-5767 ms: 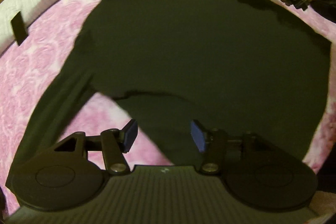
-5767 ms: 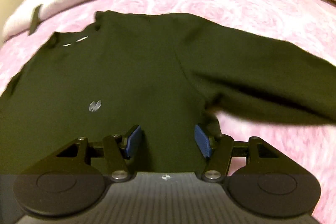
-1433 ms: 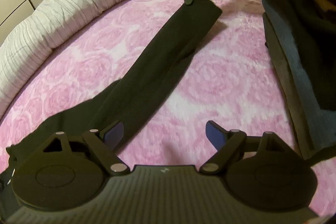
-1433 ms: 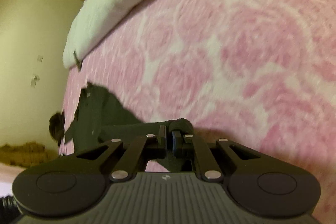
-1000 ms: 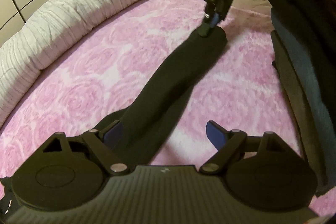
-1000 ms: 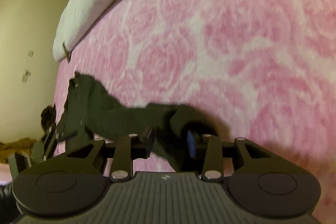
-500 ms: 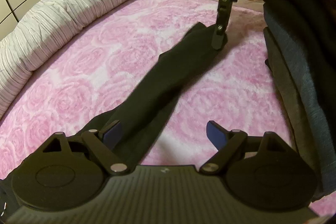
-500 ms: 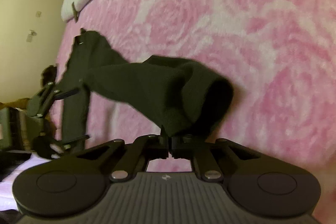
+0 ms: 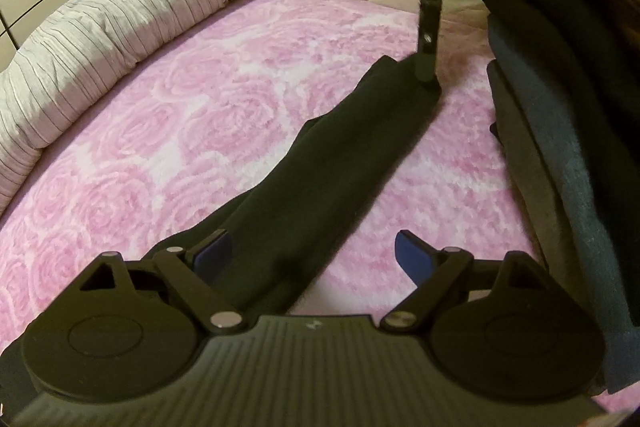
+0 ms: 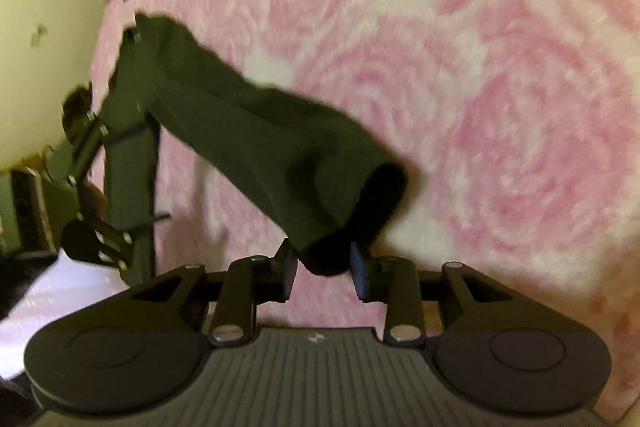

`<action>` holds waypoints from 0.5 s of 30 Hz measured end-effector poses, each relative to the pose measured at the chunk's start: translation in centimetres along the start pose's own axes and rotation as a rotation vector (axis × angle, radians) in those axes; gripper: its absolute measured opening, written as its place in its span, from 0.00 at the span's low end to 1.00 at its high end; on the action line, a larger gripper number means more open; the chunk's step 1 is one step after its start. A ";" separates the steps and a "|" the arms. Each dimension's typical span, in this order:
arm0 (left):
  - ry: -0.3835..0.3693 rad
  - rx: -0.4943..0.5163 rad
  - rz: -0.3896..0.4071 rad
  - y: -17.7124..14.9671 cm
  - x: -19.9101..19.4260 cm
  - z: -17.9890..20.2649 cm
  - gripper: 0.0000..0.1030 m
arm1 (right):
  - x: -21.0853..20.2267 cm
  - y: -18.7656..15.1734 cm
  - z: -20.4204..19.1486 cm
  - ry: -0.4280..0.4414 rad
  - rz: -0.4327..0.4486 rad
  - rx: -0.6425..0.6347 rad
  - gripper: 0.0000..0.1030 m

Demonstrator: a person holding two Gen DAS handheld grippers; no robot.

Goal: Fold clothes

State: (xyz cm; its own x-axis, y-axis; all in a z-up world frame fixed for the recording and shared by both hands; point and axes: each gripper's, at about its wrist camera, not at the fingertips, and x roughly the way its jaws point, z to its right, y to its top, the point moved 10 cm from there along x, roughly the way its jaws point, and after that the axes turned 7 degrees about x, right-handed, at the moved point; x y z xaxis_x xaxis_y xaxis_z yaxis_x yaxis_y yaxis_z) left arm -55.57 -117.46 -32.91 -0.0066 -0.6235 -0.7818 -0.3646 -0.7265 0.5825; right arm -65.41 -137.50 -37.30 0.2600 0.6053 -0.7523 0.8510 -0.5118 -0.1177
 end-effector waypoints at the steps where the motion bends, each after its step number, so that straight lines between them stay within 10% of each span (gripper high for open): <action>1: 0.000 0.000 0.003 0.0 0.1 -0.1 0.84 | -0.5 0.3 0.0 0.008 0.022 0.010 0.33; 5: 0.001 -0.006 0.011 -0.1 0.4 -0.4 0.84 | -2.1 1.7 1.0 -0.015 0.123 0.044 0.35; 11: -0.043 -0.015 0.032 0.4 1.4 -0.4 0.85 | -0.5 -1.2 0.4 -0.020 -0.068 0.018 0.34; 15: -0.127 -0.015 0.059 1.7 2.4 0.6 0.84 | -2.9 1.4 1.7 -0.002 0.113 0.107 0.35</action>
State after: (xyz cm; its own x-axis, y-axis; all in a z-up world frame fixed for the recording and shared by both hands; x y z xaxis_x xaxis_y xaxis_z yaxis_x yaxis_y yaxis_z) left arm -56.76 -120.06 -33.93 -0.1458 -0.6240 -0.7677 -0.3460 -0.6948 0.6305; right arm -65.72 -141.02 -36.41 0.3503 0.5394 -0.7657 0.7630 -0.6385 -0.1007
